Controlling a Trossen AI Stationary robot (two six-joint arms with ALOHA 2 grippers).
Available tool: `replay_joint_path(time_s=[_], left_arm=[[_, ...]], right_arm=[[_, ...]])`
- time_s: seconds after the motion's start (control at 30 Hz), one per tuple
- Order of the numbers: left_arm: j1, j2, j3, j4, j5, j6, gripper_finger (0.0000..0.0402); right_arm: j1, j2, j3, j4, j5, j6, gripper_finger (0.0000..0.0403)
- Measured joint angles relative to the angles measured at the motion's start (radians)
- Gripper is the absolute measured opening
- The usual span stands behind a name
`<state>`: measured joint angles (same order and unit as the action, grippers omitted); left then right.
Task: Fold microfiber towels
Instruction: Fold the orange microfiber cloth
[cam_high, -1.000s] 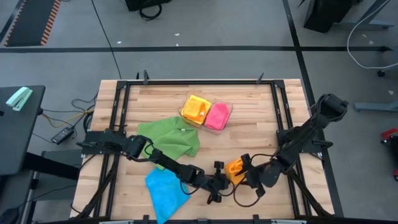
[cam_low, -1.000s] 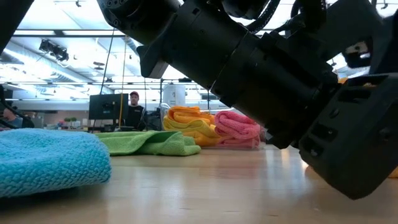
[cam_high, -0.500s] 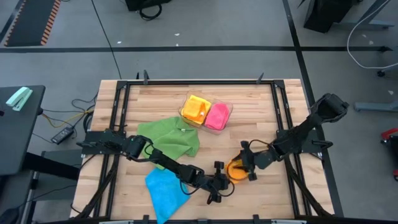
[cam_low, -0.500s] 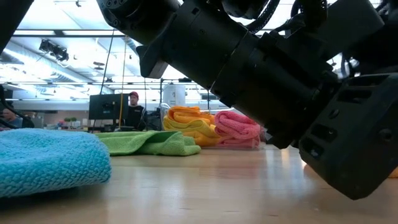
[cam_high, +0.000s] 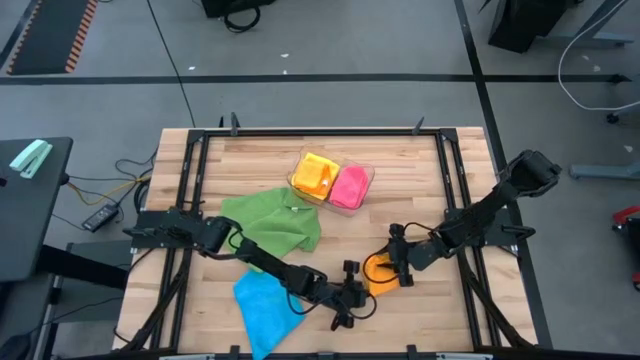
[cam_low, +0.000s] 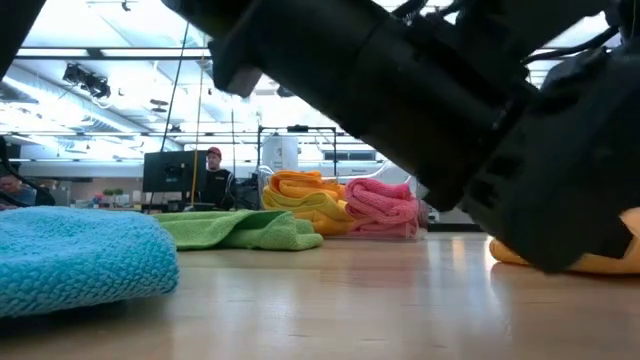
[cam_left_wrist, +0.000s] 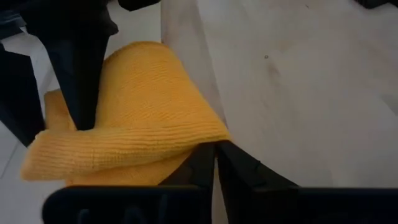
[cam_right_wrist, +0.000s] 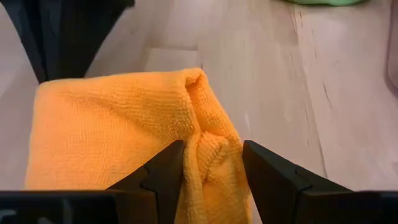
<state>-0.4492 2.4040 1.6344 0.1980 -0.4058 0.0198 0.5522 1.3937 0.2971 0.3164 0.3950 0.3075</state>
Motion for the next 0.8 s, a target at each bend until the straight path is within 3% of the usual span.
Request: replay_joint_path(time_s=[0.37, 0.53, 0.8], left_arm=[[-0.023, -0.104, 0.0, -0.161, 0.002, -0.012, 0.0032], [-0.024, -0.115, 0.002, -0.083, -0.089, -0.008, 0.0018], [0.024, -0.059, 0.002, 0.044, -0.103, -0.007, 0.003]], right_arm=[[0.0, -0.001, 0.002, -0.064, 0.005, 0.045, 0.0176], [0.001, -0.001, 0.001, -0.06, 0.004, 0.032, 0.0176], [0.034, 0.001, -0.002, 0.016, -0.005, -0.024, 0.0176]])
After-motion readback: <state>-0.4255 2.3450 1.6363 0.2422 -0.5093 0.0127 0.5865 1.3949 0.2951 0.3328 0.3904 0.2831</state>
